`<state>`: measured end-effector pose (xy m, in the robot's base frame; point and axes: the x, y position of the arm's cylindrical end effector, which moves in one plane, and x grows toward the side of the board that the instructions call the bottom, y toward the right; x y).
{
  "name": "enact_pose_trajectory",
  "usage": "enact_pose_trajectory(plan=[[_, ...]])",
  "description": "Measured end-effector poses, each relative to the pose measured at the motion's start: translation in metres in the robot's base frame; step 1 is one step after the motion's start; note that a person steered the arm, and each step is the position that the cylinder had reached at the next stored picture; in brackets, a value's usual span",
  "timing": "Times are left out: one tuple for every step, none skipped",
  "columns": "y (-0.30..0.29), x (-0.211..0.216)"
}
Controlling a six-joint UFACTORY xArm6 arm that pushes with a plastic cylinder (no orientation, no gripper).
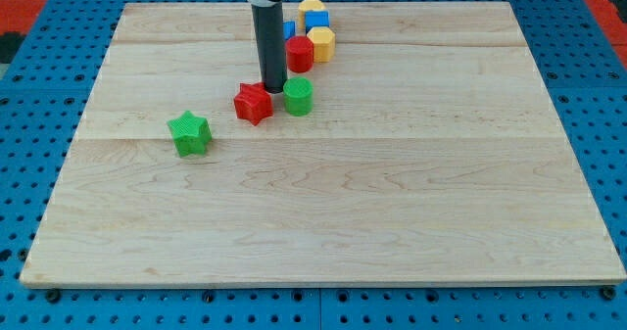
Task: Move the green star bottom diagonally to the red star
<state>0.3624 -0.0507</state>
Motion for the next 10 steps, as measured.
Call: enact_pose_trajectory(plan=[[-0.106, -0.035], [-0.179, 0.005], [-0.170, 0.077], [-0.144, 0.109], [-0.118, 0.088], [-0.120, 0.085], [-0.068, 0.083], [-0.023, 0.083], [-0.019, 0.083], [-0.019, 0.083]])
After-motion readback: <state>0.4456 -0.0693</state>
